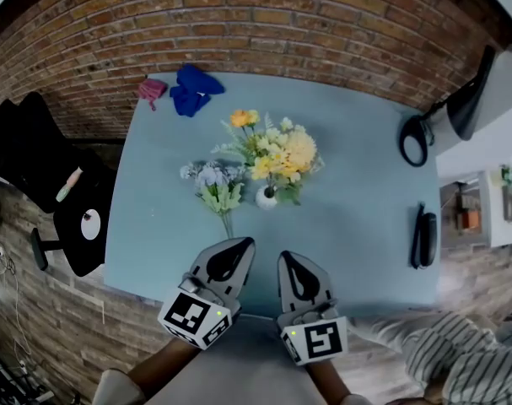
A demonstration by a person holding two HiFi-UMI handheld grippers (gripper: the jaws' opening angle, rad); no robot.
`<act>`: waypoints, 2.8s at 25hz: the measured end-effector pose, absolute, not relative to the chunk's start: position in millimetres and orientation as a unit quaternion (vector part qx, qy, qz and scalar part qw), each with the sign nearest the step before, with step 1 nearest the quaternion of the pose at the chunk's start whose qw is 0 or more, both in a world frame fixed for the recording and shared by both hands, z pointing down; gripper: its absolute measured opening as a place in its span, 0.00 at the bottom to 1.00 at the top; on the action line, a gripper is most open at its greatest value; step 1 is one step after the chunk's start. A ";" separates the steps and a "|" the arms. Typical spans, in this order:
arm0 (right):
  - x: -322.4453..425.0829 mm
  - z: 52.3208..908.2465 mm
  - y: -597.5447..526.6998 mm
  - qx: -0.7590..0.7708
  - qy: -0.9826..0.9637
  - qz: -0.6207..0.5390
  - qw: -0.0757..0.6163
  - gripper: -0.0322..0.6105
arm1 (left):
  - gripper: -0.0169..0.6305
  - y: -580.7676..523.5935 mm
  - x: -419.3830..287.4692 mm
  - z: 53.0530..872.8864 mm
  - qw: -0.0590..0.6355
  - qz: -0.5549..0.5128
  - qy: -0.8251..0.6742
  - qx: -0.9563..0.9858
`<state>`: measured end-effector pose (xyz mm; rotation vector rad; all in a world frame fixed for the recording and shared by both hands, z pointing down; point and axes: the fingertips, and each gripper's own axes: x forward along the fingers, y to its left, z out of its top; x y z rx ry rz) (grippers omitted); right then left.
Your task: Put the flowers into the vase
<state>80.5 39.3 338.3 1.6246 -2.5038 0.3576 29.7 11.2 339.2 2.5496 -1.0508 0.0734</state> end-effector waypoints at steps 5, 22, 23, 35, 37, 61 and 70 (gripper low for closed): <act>77.4 336.0 40.9 0.530 -0.838 0.111 0.073 0.08 | 0.05 12.3 32.2 329.9 0.190 0.019 -0.369 0.910; 59.6 337.1 35.7 0.509 -0.847 0.135 0.066 0.08 | 0.05 13.1 24.6 326.6 0.191 0.020 -0.364 0.911; 55.7 340.0 35.7 0.506 -0.848 0.140 0.072 0.09 | 0.05 13.1 21.6 326.0 0.190 0.021 -0.364 0.912; 14.8 372.9 16.6 0.514 -0.826 0.196 0.122 0.10 | 0.05 3.4 -36.3 322.4 0.190 0.009 -0.358 0.914; 9.2 378.0 14.5 0.519 -0.821 0.202 0.126 0.11 | 0.05 2.9 -44.1 323.7 0.192 0.006 -0.352 0.916; -39.2 467.0 -23.6 0.496 -0.791 0.259 0.247 0.30 | 0.05 -7.2 -81.0 347.4 0.232 0.022 -0.309 0.922; -36.2 513.5 -36.7 0.483 -0.769 0.302 0.291 0.31 | 0.05 -14.7 -87.2 356.6 0.246 0.026 -0.316 0.916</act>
